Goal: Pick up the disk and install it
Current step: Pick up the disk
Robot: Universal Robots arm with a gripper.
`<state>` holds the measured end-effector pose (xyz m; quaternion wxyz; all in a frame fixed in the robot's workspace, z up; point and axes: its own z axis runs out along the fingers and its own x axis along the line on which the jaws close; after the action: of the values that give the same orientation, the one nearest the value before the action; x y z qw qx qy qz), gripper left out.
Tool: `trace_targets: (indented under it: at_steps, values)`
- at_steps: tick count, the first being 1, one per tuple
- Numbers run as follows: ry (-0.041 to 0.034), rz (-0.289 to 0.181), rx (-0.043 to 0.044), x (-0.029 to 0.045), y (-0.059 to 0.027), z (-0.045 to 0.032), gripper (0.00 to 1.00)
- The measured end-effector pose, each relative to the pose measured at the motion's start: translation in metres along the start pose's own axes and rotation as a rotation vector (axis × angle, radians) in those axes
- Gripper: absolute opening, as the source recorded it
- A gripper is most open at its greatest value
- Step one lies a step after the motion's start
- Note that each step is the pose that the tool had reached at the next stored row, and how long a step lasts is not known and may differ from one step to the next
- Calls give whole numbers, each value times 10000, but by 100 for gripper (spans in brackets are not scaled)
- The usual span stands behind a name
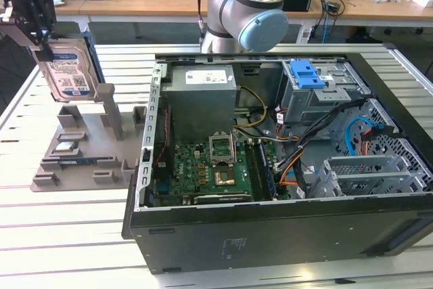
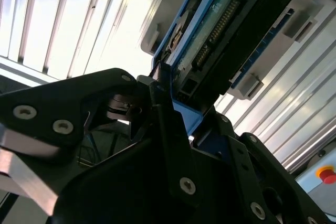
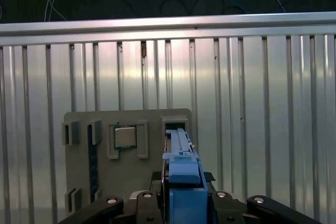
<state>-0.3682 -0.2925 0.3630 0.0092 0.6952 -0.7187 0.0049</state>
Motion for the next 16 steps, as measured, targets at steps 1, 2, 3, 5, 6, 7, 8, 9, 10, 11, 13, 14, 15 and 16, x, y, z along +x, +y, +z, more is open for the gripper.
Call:
trace_targets:
  at_steps: [1,2,3,5,6,7,8,9,10,11,13,14,15,16]
  values:
    - [0,0,-1,0,0,-27,37]
    - [1,0,0,1,0,-50,37]
    - [0,0,0,1,0,-65,37]
    - [0,0,0,2,0,-103,37]
    - [0,0,0,2,1,-115,37]
    - [0,0,0,3,0,-128,37]
    - [1,0,-1,3,1,-151,37]
    - [0,0,0,4,1,-184,37]
    - [0,0,0,4,1,-211,37]
    - [0,0,0,5,1,-241,37]
    - [0,0,0,6,1,-273,37]
    - [1,0,-1,6,2,-290,37]
    - [1,0,0,6,2,-319,37]
    - [0,0,0,7,2,-348,37]
